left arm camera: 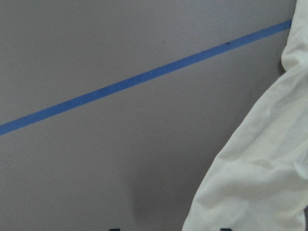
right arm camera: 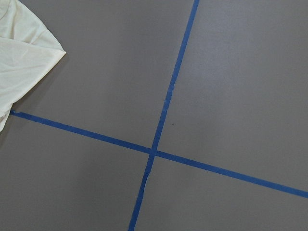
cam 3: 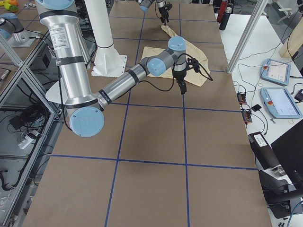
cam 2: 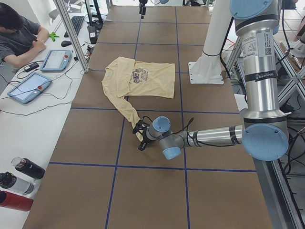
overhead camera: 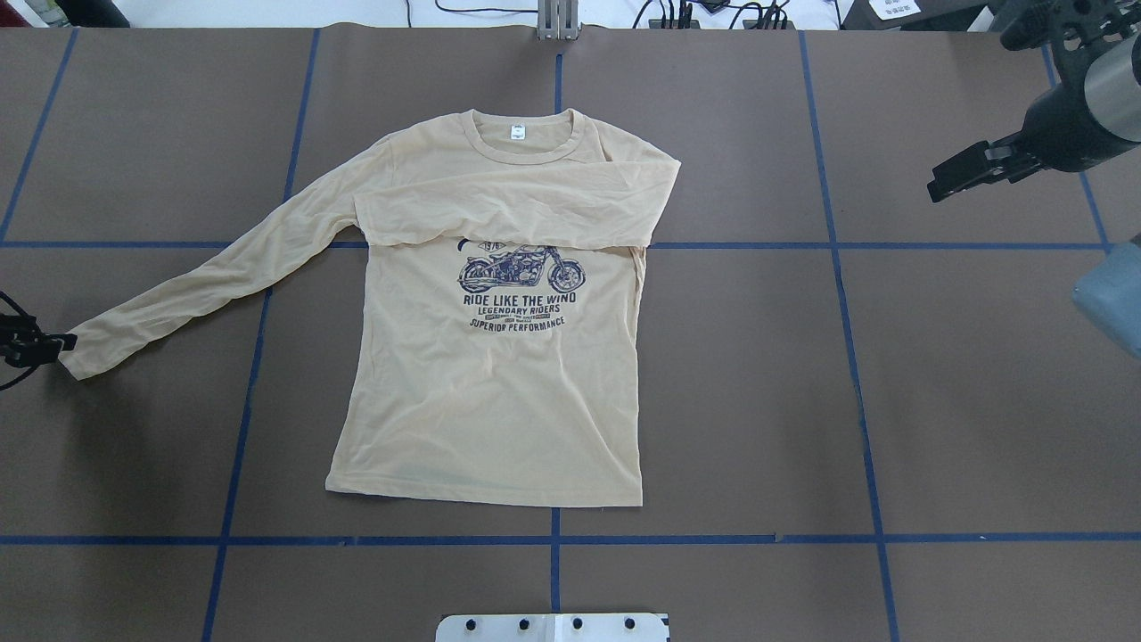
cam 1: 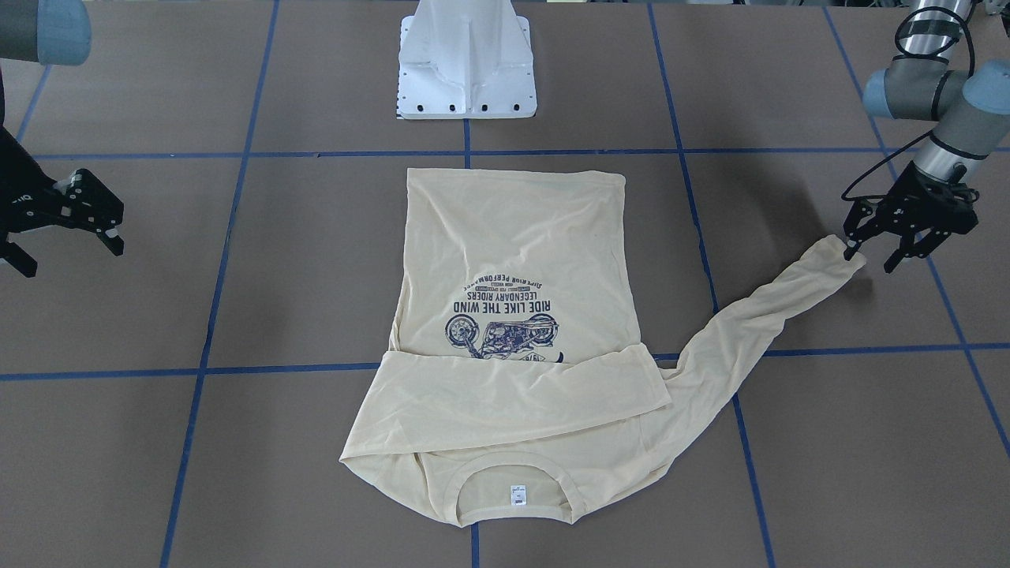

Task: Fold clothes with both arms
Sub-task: 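Lower the left gripper onto the cuff of the other sleeve and grasp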

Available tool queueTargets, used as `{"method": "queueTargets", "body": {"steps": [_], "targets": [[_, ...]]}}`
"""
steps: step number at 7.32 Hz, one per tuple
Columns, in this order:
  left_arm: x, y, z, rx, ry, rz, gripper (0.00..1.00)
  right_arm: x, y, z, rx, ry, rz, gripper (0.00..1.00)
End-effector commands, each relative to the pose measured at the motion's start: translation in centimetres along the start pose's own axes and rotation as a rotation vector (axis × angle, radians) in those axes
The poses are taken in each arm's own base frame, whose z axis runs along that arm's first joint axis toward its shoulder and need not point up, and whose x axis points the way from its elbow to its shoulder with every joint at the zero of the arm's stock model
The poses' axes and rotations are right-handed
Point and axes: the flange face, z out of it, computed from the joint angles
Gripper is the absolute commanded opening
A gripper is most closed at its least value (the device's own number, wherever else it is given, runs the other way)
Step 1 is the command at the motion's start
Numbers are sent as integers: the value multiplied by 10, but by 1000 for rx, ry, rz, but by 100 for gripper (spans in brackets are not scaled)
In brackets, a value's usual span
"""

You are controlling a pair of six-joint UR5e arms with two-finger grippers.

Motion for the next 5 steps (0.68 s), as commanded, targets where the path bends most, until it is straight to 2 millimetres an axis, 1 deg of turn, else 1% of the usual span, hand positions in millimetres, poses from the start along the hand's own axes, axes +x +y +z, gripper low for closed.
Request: {"method": "queueTargets", "body": {"steps": [1, 4, 5], "targets": [[5, 3, 4, -11, 9, 8, 67, 0, 0, 0, 0, 1, 0, 100], [6, 7, 7, -21, 11, 13, 61, 0, 0, 0, 0, 1, 2, 100], [6, 7, 8, -22, 10, 12, 55, 0, 0, 0, 0, 1, 2, 100]]}}
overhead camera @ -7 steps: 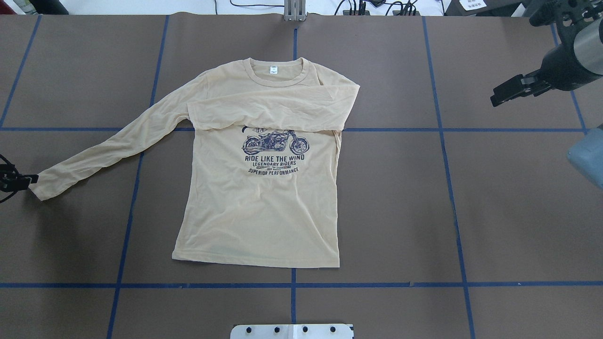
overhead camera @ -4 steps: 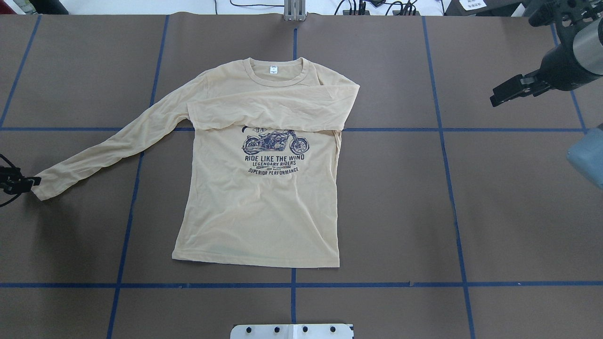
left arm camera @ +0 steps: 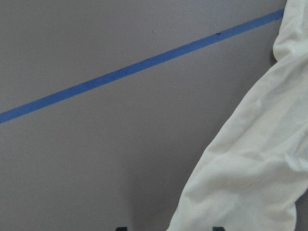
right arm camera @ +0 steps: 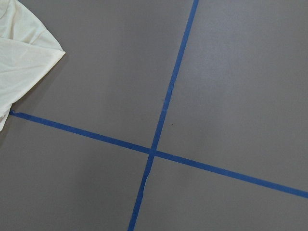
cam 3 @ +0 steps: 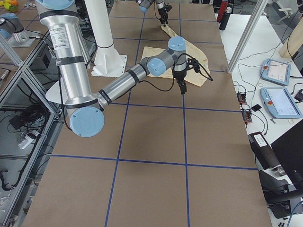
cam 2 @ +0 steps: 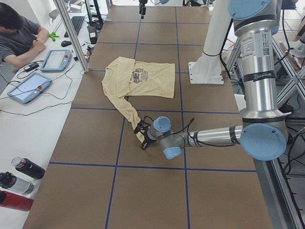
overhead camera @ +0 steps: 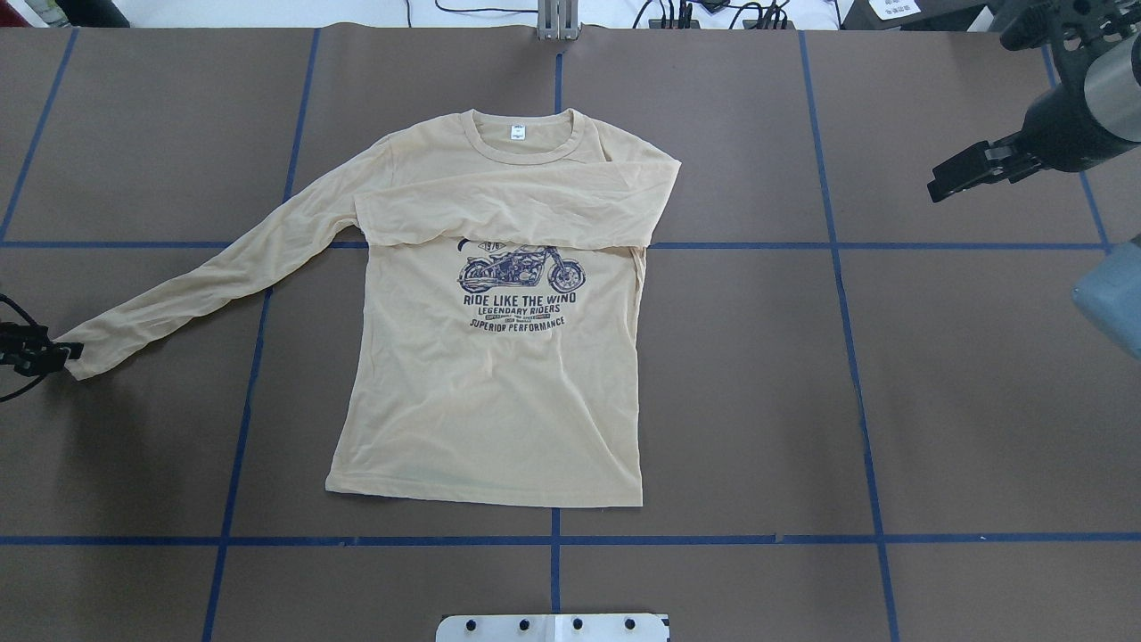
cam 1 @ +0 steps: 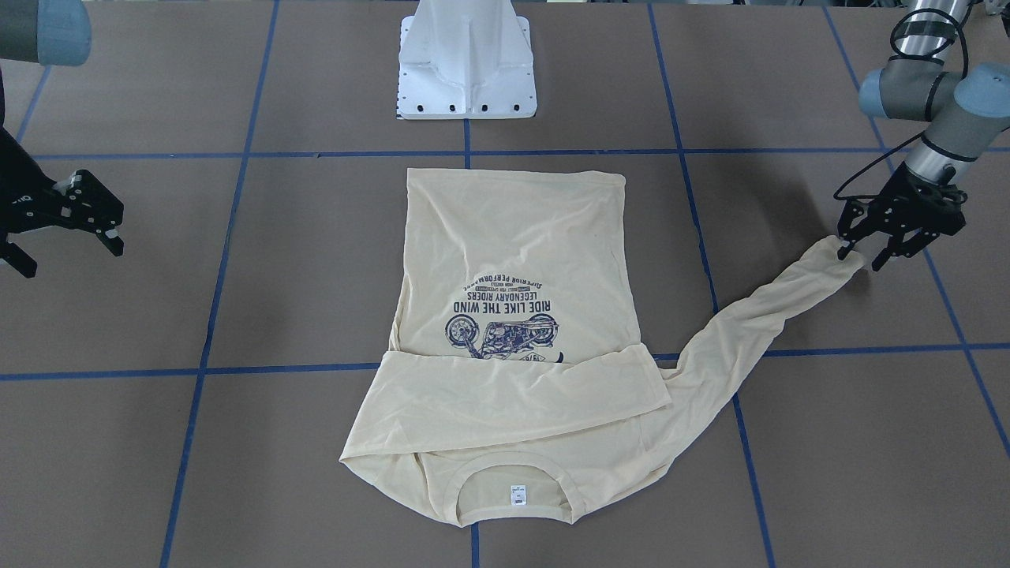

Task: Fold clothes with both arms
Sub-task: 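Lower the left gripper onto the cuff of the other sleeve and grasp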

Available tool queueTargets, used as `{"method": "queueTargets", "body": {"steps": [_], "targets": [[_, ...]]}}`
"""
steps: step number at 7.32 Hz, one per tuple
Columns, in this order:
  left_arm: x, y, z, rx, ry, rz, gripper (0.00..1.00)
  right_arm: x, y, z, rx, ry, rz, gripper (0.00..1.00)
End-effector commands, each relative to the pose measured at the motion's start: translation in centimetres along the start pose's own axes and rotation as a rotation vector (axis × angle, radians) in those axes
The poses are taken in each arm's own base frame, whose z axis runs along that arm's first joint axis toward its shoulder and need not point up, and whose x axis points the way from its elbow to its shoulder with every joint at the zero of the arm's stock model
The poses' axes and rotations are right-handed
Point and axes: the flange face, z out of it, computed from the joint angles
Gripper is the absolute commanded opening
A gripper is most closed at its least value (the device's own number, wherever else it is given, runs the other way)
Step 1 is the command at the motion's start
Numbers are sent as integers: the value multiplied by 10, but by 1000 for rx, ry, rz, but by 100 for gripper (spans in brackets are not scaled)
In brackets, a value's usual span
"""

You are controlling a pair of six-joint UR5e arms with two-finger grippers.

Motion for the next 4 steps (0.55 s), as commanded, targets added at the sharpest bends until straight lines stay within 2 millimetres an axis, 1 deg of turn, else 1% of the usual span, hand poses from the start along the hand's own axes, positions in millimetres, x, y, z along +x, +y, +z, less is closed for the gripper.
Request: {"method": "queueTargets", "body": {"steps": [1, 3, 4], "targets": [[0, 1, 1, -4, 2, -1, 45, 0, 0, 0, 0, 0, 2, 100], [2, -1, -1, 2, 11, 3, 0, -1, 0, -1, 2, -1, 2, 100], [3, -3, -3, 6, 13, 6, 0, -1, -1, 0, 1, -1, 4, 100]]}}
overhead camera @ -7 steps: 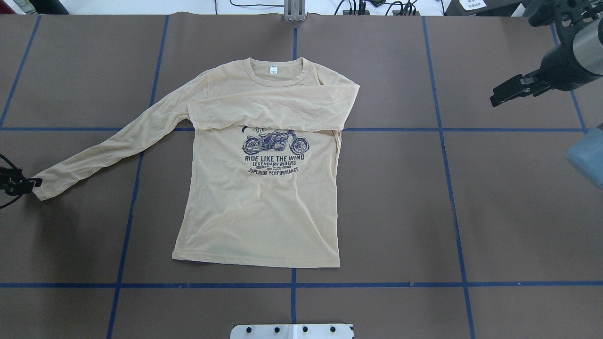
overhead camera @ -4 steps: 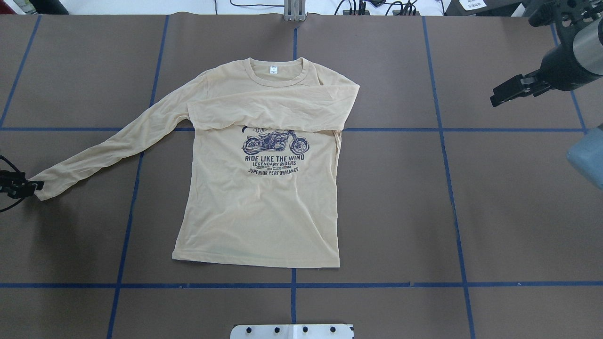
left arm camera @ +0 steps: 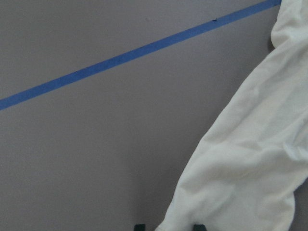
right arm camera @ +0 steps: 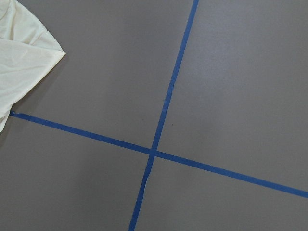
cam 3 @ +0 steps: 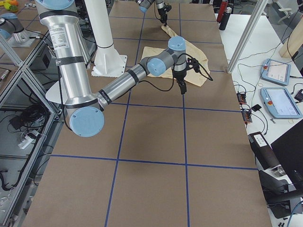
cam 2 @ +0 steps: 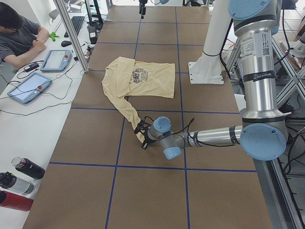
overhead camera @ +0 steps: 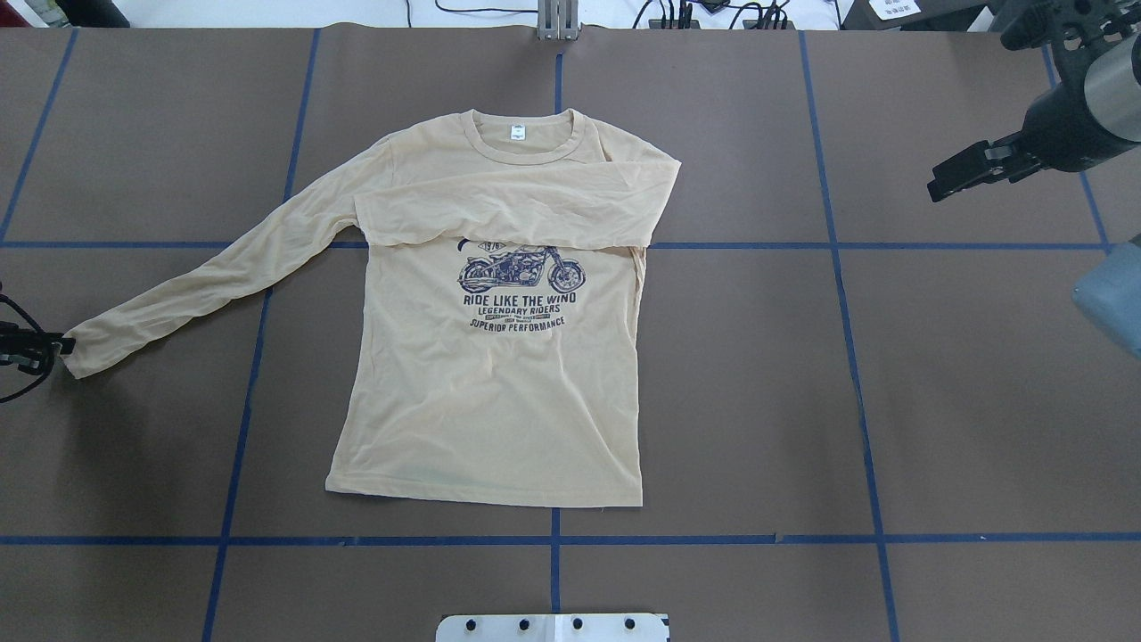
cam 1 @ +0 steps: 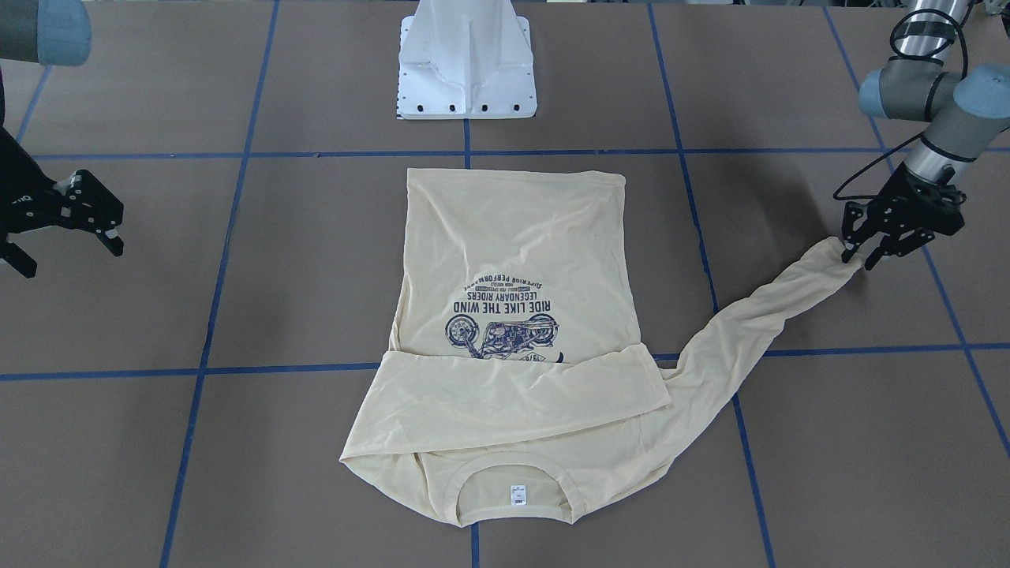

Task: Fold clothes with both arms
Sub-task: 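Lower the left gripper onto the cuff of the other sleeve and grasp, then carry the sleeve with the left gripper across the shirt body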

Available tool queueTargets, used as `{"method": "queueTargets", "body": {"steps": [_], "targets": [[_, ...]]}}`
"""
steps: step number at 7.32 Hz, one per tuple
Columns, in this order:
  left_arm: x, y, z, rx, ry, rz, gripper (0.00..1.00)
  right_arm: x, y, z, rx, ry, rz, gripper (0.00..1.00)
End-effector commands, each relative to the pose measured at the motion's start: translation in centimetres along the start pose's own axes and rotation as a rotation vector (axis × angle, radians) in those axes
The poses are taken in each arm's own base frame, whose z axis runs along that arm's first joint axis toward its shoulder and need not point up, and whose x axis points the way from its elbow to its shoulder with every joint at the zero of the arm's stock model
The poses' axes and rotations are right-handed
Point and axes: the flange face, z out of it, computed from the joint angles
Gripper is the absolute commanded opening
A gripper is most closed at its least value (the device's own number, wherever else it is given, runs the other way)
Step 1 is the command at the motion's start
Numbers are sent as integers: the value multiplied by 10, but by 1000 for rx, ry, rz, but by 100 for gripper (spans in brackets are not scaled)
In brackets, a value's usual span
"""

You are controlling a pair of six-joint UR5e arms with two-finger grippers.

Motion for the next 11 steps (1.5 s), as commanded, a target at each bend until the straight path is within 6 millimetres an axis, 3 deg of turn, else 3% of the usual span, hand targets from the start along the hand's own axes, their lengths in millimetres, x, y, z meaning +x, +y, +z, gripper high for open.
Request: {"method": "queueTargets", "body": {"steps": [1, 2, 3, 4, 5, 9, 11], "targets": [[6, -5, -4, 9, 15, 9, 0, 0, 0, 0, 0, 0, 2, 100], [20, -14, -14, -7, 73, 16, 0, 0, 0, 0, 0, 0, 3, 100], [17, -24, -23, -23, 95, -5, 0, 0, 0, 0, 0, 0, 6, 100], [19, -56, -31, -25, 65, -35, 0, 0, 0, 0, 0, 0, 8, 100], [46, -101, -37, -48, 41, -55, 0, 0, 0, 0, 1, 1, 8, 100], [179, -315, -61, -96, -8, -89, 0, -1, -1, 1, 1, 2, 10, 100], [239, -384, -86, -125, -22, -117, 0, 0, 0, 1, -1, 3, 11, 100]]}}
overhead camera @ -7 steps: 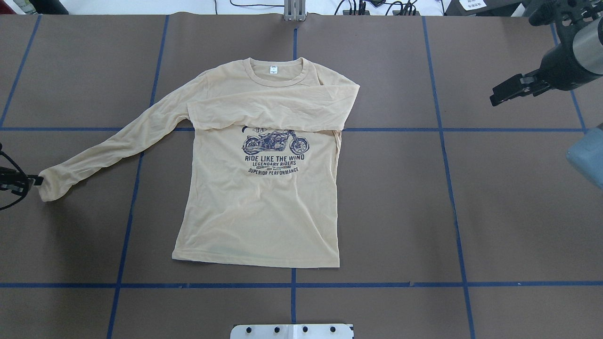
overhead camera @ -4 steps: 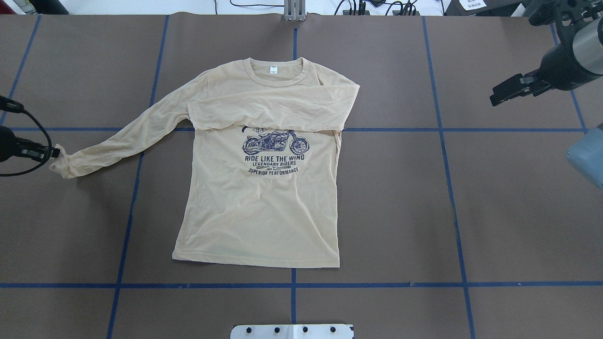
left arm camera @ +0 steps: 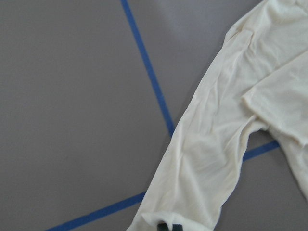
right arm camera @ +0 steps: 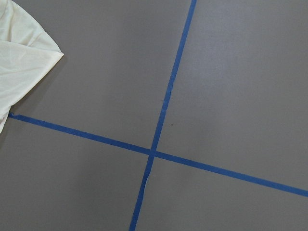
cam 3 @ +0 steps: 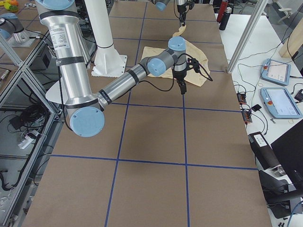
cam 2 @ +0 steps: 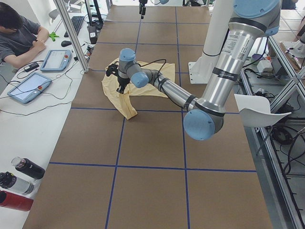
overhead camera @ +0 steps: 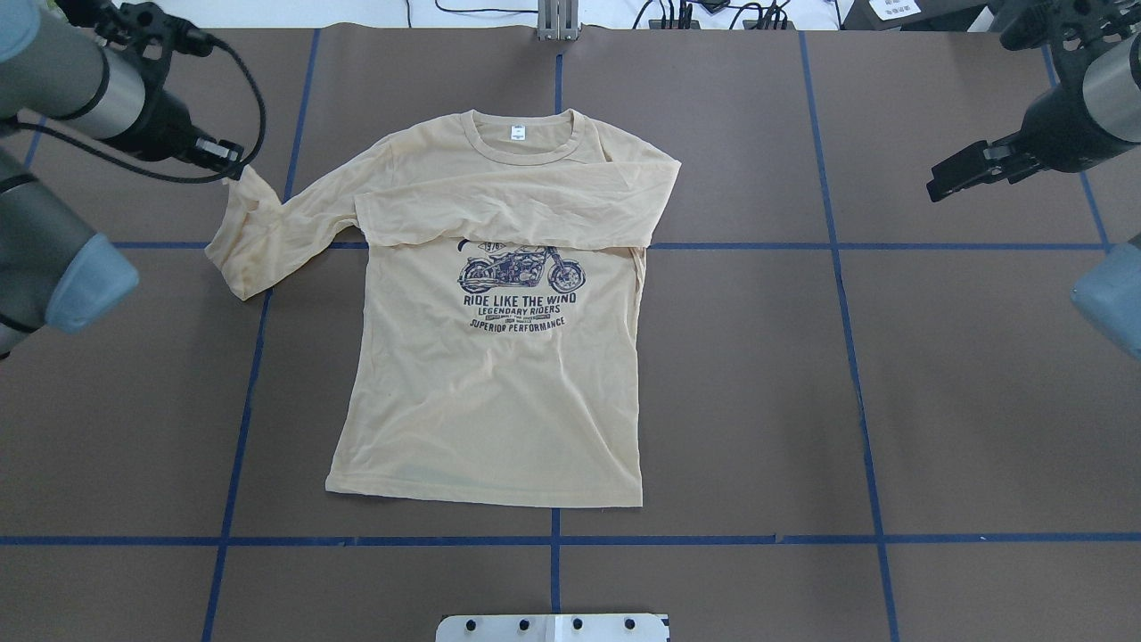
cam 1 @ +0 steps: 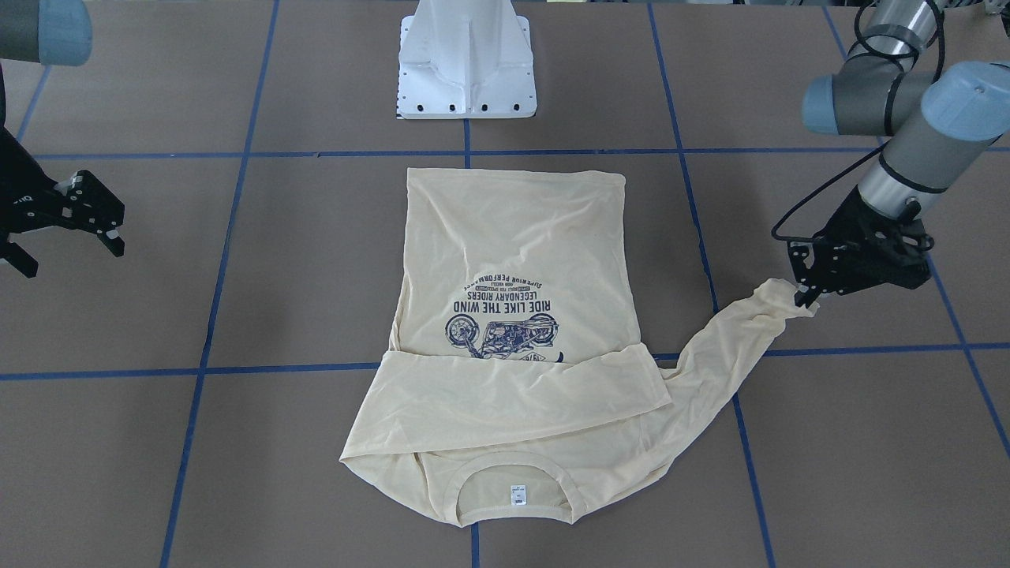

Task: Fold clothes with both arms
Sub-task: 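Carry the sleeve with the left gripper across the shirt body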

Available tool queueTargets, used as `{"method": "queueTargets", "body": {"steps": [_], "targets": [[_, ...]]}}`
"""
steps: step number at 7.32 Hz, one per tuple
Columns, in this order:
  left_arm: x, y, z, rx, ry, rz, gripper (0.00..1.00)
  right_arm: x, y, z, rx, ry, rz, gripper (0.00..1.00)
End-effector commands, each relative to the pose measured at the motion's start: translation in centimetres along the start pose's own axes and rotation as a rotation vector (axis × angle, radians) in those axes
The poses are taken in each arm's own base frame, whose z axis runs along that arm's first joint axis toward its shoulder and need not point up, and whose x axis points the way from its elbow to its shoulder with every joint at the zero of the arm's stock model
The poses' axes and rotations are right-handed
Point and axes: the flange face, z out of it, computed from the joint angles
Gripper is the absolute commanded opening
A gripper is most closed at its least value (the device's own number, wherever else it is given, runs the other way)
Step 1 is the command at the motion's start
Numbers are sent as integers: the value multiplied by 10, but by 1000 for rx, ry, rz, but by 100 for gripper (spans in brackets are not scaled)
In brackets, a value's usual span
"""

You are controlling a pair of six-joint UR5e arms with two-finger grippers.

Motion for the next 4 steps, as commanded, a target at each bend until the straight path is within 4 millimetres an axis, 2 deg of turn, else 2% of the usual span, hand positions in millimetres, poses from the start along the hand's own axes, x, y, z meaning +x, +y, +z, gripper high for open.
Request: {"method": "queueTargets", "body": {"steps": [1, 2, 3, 4], "targets": [[68, -55, -38, -3, 5, -7, 0, 0, 0, 0, 0, 0, -1, 100], [91, -76, -48, 19, 24, -67, 0, 0, 0, 0, 0, 0, 0, 100], [127, -101, -48, 21, 44, -79, 0, 0, 0, -1, 1, -1, 1, 100], [153, -116, -44, 13, 56, -70, 0, 0, 0, -1, 1, -1, 1, 100]]}}
